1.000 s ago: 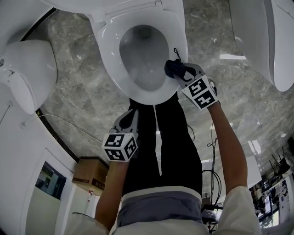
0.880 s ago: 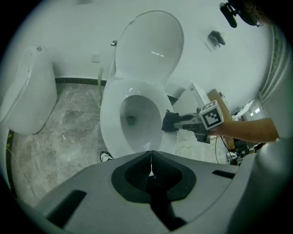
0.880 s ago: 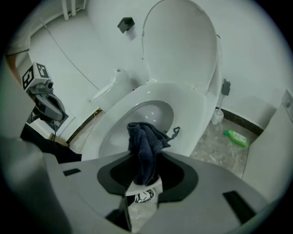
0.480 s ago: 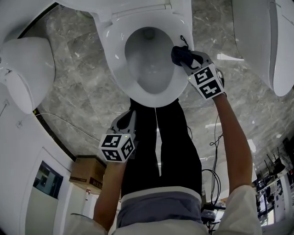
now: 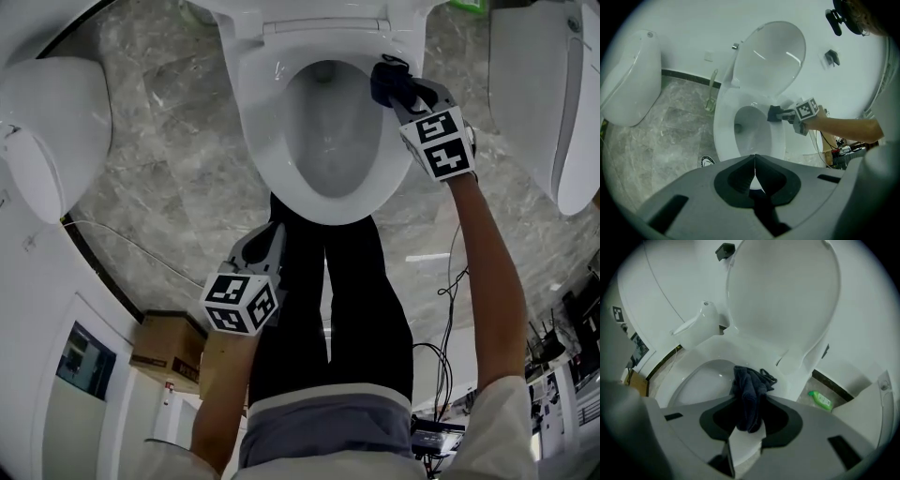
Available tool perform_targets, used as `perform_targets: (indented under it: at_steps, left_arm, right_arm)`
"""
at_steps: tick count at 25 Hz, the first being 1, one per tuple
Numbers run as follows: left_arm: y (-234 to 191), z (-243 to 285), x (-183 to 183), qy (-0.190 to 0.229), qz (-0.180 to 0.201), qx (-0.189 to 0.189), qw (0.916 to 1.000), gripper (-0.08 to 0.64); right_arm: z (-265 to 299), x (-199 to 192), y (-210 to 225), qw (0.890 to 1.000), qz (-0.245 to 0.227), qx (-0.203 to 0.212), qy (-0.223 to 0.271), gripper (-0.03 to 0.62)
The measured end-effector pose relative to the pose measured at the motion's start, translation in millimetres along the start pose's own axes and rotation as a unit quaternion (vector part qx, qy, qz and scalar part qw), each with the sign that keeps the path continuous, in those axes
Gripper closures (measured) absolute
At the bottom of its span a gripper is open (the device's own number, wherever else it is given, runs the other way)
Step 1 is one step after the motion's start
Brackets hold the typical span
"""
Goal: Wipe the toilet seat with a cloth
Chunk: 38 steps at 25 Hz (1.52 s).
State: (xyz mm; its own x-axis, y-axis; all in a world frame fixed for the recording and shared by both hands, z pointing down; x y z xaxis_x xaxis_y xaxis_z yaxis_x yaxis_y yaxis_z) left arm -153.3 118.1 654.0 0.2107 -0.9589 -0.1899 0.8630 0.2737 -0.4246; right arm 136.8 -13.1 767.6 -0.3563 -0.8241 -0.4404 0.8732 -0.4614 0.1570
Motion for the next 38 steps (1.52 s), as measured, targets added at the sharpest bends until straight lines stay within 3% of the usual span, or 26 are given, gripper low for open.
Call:
perform_targets:
  at_steps: [5,9,14,18,25,32,38]
  left_arm:
    - [-14.2,-5.7,6.7,0.006,-0.023,-0.007,0.9997,0.549]
    - [-25.9,-10.0,8.6,0.013,-0.03,-0.003,0.9995,0.549]
    - [-38.4,-16.1,7.8,0.011,-0.041,-0.006,0.9991,0.549]
    - [-45.1,-23.2,11.7,0.017,-0.044,-0.008,0.9989,0.549]
    - [-37.5,-30.6,15.3,0.042,-0.052,-0.006,0.9977,0.549]
    - [-2.5,-46.3,30.7,0.066,-0.035,-0.023,0.9969,0.549]
    - [32.5,-71.9,49.8,0.101,-0.025,-0.034,0.994,0.549]
  right_arm:
    - [17.1,23.4,5.3,0.999,0.054,-0.006,0.005,0.479]
    - [34.1,41.5,1.9,0.99,0.136,0.006,0.022,0.48]
    - [45.0,53.2,-8.5,0.986,0.164,0.008,0.028,0.482]
    - [47.8,74.2,-24.6,0.99,0.138,0.02,0.034,0.483]
    - [20.4,122.5,-45.0,0.985,0.116,0.077,0.103,0.482]
    - [-53.1,140.0,-47.9,0.987,0.067,0.082,0.122,0.483]
    - [-123.3,125.3,-62.5,0.993,0.008,0.066,0.1,0.485]
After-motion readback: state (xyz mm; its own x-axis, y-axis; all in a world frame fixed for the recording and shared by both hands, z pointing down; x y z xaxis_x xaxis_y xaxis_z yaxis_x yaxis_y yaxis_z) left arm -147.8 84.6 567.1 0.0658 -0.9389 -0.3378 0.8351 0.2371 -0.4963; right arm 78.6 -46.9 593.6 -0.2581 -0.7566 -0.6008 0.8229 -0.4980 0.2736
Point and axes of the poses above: the fingertips, and each gripper's own axes: z forward along the fingers, y to its right, x out of its top, the point moved 3 cm from there along -z, backward along the fingers, and after that the axes turned 4 degrees about x, right-handed, at the moved point
